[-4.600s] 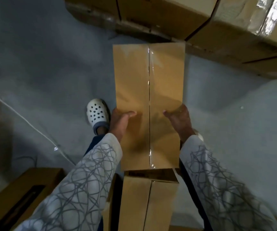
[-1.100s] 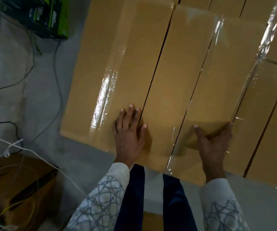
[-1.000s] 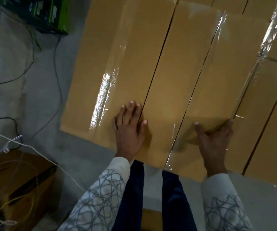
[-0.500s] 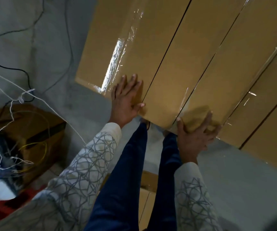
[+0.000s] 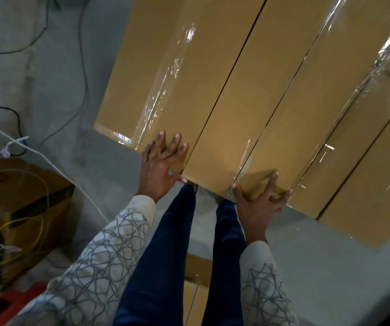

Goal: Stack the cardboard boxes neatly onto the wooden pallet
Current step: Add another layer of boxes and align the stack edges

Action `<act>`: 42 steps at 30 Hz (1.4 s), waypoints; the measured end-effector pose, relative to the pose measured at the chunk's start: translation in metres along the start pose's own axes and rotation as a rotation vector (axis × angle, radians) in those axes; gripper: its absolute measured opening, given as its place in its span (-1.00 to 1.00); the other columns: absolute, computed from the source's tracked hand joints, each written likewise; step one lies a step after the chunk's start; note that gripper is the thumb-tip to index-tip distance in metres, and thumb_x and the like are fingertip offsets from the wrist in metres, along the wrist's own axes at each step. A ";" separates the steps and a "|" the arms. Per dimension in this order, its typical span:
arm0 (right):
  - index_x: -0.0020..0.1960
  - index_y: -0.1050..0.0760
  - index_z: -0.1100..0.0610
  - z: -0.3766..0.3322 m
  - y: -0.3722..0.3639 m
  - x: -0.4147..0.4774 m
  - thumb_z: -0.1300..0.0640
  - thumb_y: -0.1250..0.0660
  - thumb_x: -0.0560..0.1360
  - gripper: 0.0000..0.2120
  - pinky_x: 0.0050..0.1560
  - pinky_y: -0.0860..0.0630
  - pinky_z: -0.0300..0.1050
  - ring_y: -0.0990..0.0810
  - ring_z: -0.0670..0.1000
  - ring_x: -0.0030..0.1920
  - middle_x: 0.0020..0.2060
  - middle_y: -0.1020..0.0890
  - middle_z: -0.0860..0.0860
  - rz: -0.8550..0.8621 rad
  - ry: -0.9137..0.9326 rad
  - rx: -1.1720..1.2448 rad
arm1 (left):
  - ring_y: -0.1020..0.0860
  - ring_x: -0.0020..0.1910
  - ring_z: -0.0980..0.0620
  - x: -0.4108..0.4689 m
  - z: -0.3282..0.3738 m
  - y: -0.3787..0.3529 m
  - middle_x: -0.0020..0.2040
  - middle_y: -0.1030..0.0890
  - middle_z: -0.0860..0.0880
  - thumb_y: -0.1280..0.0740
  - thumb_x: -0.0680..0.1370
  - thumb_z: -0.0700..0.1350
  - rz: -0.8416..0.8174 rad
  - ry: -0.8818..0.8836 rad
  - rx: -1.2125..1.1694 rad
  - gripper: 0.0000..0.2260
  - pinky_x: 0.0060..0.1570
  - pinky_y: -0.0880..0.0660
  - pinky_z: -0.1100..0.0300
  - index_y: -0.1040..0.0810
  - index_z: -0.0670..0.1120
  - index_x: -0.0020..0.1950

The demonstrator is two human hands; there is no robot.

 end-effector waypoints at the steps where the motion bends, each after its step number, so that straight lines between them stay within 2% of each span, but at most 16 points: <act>1: 0.67 0.08 -0.25 0.000 0.000 0.000 -0.28 -0.56 0.38 0.10 0.46 -0.20 0.40 0.06 0.41 0.58 0.64 0.24 0.19 -0.002 -0.003 -0.008 | 0.08 0.68 -0.10 -0.001 0.000 -0.001 0.66 -0.16 0.13 -0.54 0.34 0.19 0.012 0.001 -0.009 -0.12 0.56 0.04 -0.06 -0.30 0.12 0.62; 4: 0.67 0.07 -0.23 0.000 0.002 0.001 -0.26 -0.57 0.37 0.10 0.45 -0.21 0.40 0.06 0.38 0.59 0.64 0.24 0.17 -0.002 -0.010 -0.021 | -0.03 0.67 -0.12 -0.005 0.000 -0.001 0.61 -0.29 0.13 -0.37 0.41 0.31 0.096 -0.036 0.009 -0.28 0.49 -0.11 -0.06 -0.42 0.11 0.55; 7: 0.66 0.10 -0.28 0.001 0.001 0.004 -0.30 -0.55 0.36 0.11 0.38 -0.29 0.46 0.06 0.34 0.59 0.63 0.27 0.06 0.002 -0.036 -0.041 | -0.10 0.65 -0.16 -0.006 -0.001 -0.006 0.57 -0.37 0.10 -0.61 0.32 0.14 0.114 -0.036 0.047 -0.23 0.42 -0.19 -0.09 -0.48 0.09 0.51; 8: 0.66 0.11 -0.29 0.001 0.001 0.005 -0.33 -0.54 0.35 0.11 0.34 -0.32 0.48 0.04 0.33 0.59 0.63 0.27 0.03 0.012 -0.045 -0.057 | -0.10 0.65 -0.17 -0.006 0.000 -0.007 0.56 -0.38 0.09 -0.61 0.32 0.14 0.112 -0.033 0.059 -0.24 0.41 -0.22 -0.11 -0.49 0.09 0.50; 11: 0.65 0.14 -0.31 0.002 0.000 0.009 -0.37 -0.53 0.34 0.13 0.27 -0.34 0.55 0.04 0.30 0.59 0.61 0.27 0.03 0.029 -0.068 -0.100 | -0.10 0.65 -0.20 -0.006 0.004 -0.008 0.58 -0.36 0.06 -0.29 0.48 0.27 0.102 -0.072 0.095 -0.37 0.40 -0.28 -0.21 -0.47 0.07 0.52; 12: 0.65 0.16 -0.31 0.003 -0.001 0.010 -0.37 -0.53 0.34 0.14 0.26 -0.33 0.56 0.04 0.29 0.60 0.61 0.28 0.04 0.029 -0.082 -0.115 | -0.11 0.65 -0.21 -0.006 0.004 -0.010 0.59 -0.35 0.05 -0.23 0.50 0.29 0.087 -0.079 0.097 -0.36 0.40 -0.28 -0.22 -0.46 0.06 0.53; 14: 0.65 0.19 -0.29 0.004 -0.002 0.012 -0.35 -0.53 0.35 0.15 0.29 -0.31 0.55 0.02 0.29 0.60 0.61 0.27 0.07 0.018 -0.133 -0.156 | -0.12 0.64 -0.23 -0.008 0.008 -0.011 0.60 -0.34 0.04 -0.26 0.48 0.29 0.058 -0.075 0.109 -0.34 0.41 -0.25 -0.22 -0.44 0.06 0.54; 17: 0.65 0.08 -0.22 0.004 0.002 0.018 -0.25 -0.55 0.39 0.07 0.35 -0.26 0.53 -0.03 0.27 0.60 0.63 0.20 0.09 0.028 -0.155 -0.143 | -0.20 0.62 -0.23 -0.005 0.021 0.000 0.55 -0.43 0.02 -0.37 0.33 0.17 0.056 -0.059 0.142 -0.33 0.40 -0.29 -0.27 -0.57 0.02 0.44; 20: 0.61 -0.11 -0.17 -0.011 0.015 0.034 -0.22 -0.52 0.44 -0.11 0.37 -0.23 0.54 -0.06 0.24 0.60 0.65 0.10 0.05 0.107 -0.039 -0.051 | -0.34 0.53 -0.27 0.011 0.041 0.018 0.49 -0.50 -0.07 -0.31 0.39 0.10 0.141 -0.039 0.152 -0.51 0.40 -0.27 -0.26 -0.69 -0.03 0.25; 22: 0.60 -0.13 -0.21 -0.034 0.027 0.054 -0.28 -0.48 0.45 -0.15 0.38 -0.21 0.53 -0.02 0.23 0.61 0.65 0.10 0.05 0.147 0.047 -0.016 | -0.28 0.57 -0.28 0.038 0.055 0.024 0.56 -0.41 -0.11 -0.23 0.47 0.10 0.142 -0.034 0.130 -0.50 0.44 -0.24 -0.28 -0.63 -0.05 0.35; 25: 0.62 -0.09 -0.28 -0.078 0.048 0.098 -0.38 -0.41 0.45 -0.14 0.39 -0.16 0.56 0.10 0.25 0.63 0.66 0.18 0.01 0.170 0.151 -0.005 | -0.07 0.65 -0.20 0.099 0.079 0.019 0.66 -0.19 -0.10 -0.12 0.62 0.18 0.118 -0.070 0.085 -0.41 0.54 -0.10 -0.29 -0.36 -0.08 0.59; 31: 0.62 -0.09 -0.31 -0.152 0.089 0.179 -0.44 -0.43 0.40 -0.09 0.36 -0.19 0.56 0.03 0.35 0.59 0.66 0.16 0.10 0.204 0.215 -0.090 | 0.07 0.68 -0.12 0.216 0.100 0.029 0.70 -0.01 -0.09 -0.03 0.69 0.15 0.177 -0.100 0.088 -0.38 0.62 0.09 -0.16 -0.05 -0.11 0.69; 36: 0.60 -0.08 -0.38 -0.167 0.086 0.195 -0.52 -0.37 0.37 -0.10 0.35 -0.22 0.55 0.04 0.40 0.57 0.66 0.23 0.03 0.195 0.174 -0.221 | 0.11 0.68 -0.11 0.224 0.101 0.026 0.70 0.01 -0.06 -0.04 0.70 0.02 0.224 -0.157 0.067 -0.45 0.62 0.09 -0.14 -0.07 -0.05 0.69; 42: 0.60 -0.09 -0.38 -0.167 0.086 0.192 -0.51 -0.36 0.38 -0.11 0.38 -0.19 0.53 0.05 0.40 0.58 0.66 0.22 0.04 0.215 0.179 -0.239 | 0.11 0.68 -0.12 0.226 0.100 0.025 0.70 -0.01 -0.07 -0.04 0.68 -0.01 0.208 -0.188 -0.025 -0.46 0.62 0.12 -0.08 -0.14 -0.01 0.68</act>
Point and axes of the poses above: each hand's wrist, its own x-axis towards the middle knuckle, its own y-axis out of the back of the hand, z = x × y, the point moved 6 cm from there along x, towards the middle knuckle
